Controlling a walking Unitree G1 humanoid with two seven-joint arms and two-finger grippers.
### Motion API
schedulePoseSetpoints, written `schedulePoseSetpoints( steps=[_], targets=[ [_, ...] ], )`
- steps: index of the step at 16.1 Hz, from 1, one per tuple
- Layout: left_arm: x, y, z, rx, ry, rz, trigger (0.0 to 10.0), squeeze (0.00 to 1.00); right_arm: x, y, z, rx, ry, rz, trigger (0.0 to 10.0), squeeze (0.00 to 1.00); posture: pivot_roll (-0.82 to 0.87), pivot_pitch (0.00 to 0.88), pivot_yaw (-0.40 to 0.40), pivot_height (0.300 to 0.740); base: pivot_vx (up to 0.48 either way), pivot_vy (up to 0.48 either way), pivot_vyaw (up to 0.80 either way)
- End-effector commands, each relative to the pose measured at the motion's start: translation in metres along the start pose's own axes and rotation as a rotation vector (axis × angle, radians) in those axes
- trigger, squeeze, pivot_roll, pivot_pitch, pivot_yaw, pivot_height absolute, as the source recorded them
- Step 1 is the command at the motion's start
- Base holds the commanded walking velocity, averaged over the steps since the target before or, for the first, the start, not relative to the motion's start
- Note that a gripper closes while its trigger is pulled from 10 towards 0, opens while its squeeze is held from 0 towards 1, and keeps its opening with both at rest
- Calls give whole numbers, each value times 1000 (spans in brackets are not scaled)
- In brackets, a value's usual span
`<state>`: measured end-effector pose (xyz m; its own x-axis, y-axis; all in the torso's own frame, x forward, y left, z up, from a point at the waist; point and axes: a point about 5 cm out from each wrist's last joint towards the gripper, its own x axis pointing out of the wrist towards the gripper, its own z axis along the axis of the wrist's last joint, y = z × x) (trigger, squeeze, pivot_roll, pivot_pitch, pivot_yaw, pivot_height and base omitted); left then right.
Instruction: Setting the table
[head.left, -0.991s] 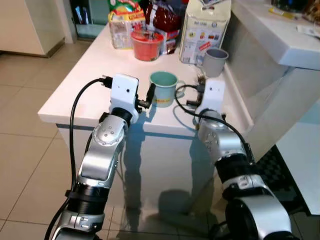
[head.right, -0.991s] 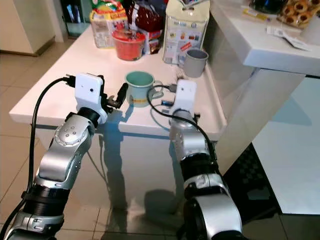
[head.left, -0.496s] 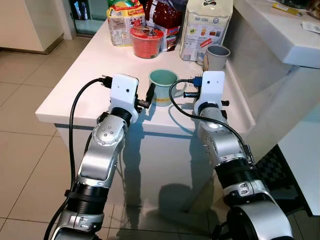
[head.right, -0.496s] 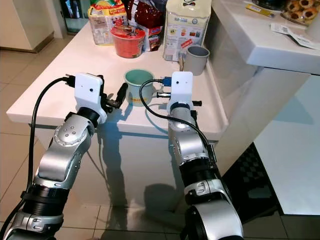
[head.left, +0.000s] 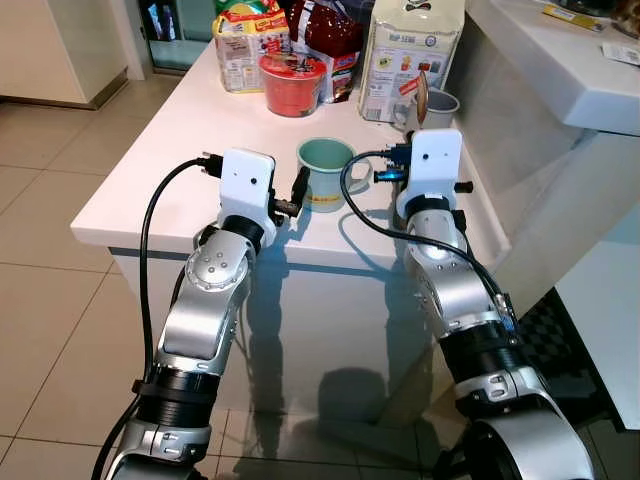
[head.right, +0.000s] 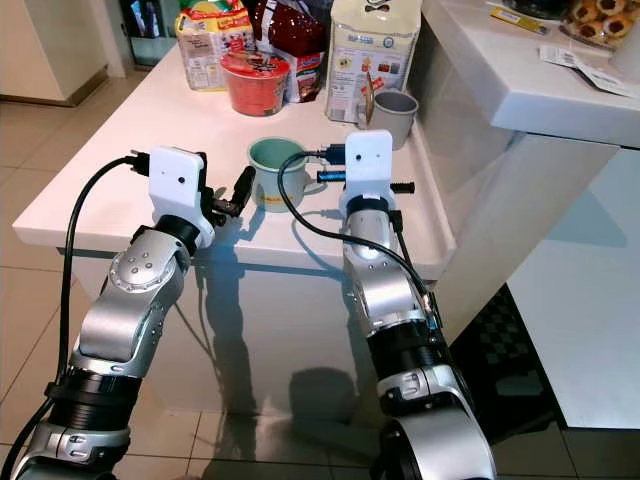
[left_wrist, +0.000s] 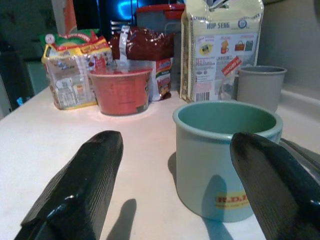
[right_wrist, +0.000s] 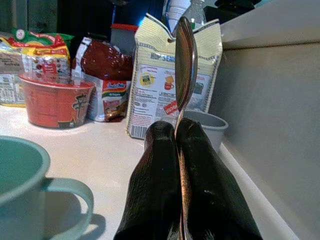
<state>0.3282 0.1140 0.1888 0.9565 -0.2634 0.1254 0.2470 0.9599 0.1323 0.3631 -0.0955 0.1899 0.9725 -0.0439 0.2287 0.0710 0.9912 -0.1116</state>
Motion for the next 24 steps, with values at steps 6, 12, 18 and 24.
schedulePoseSetpoints(
  steps=[6, 12, 18, 24],
  targets=[
    [3, 10, -20, -114, 53, 63, 10000, 0, -2, -6, 11, -29, -120, -1, 0, 0, 50, 0, -65, 740, 0, 0, 0],
    [4, -1, -23, -125, 28, 43, 10000, 0, -1, -14, -5, -29, -66, 5, 0, 0, 45, 0, -76, 740, 0, 0, 0],
    [2, 3, -28, -132, 28, 83, 10000, 0, -5, -31, -35, -6, 66, 27, 0, 0, 46, 0, -86, 740, 0, 0, 0],
    [-12, 23, -47, -136, 62, 139, 10000, 0, -26, -58, -66, -76, 115, 97, 0, 0, 56, 0, -87, 740, 0, 0, 0]
  ],
)
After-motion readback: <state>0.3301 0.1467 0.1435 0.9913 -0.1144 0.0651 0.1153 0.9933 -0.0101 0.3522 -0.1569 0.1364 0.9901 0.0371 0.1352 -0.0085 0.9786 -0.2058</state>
